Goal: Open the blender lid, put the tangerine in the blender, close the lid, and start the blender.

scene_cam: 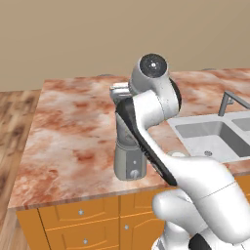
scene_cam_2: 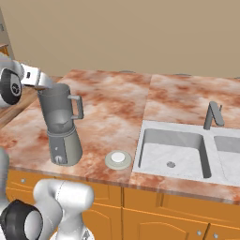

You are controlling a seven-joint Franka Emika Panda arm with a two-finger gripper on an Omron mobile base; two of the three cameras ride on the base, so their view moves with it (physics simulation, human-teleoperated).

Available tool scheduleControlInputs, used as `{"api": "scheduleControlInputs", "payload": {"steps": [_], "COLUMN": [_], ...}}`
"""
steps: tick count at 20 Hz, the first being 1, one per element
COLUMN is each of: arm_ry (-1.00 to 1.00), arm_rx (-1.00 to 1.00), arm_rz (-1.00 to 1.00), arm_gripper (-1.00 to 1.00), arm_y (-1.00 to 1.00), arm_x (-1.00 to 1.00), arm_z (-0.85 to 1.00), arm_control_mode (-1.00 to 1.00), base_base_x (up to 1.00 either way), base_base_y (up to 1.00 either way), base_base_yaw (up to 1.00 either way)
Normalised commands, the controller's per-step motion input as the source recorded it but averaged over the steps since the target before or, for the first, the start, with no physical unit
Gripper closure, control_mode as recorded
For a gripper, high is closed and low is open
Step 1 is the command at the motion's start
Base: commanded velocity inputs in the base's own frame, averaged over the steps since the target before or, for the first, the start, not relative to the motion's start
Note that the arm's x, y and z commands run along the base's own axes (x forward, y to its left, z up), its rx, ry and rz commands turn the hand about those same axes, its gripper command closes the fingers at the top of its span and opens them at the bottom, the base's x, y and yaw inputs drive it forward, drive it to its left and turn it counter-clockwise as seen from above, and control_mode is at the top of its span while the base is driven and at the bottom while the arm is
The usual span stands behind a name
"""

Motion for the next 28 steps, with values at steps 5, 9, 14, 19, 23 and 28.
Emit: {"api": "scheduleControlInputs", "payload": {"steps": [5,9,14,19,23,28], "arm_ry": [0.31,0.34,0.22,0.15,0.01,-0.02], "arm_rx": [0.12,0.06,0.01,0.0,0.0,0.01], "arm_rz": [0.0,0.01,0.01,0.03,0.01,0.0], "arm_gripper": [1.0,1.0,1.0,1.0,1.0,1.0], "arm_y": [-0.1,0.0,0.0,0.13,-0.01,0.0], "arm_x": [0.87,0.84,0.51,0.3,-0.35,-0.74], "arm_z": [-0.04,-0.24,-0.35,-0.4,-0.24,-0.04], "arm_control_mode": [-1.0,-1.0,-1.0,-1.0,-1.0,-1.0], "base_base_x": [0.0,0.0,0.0,0.0,0.0,0.0], "base_base_y": [0.0,0.0,0.0,0.0,0.0,0.0], "base_base_yaw": [0.0,0.0,0.0,0.0,0.0,0.0]}}
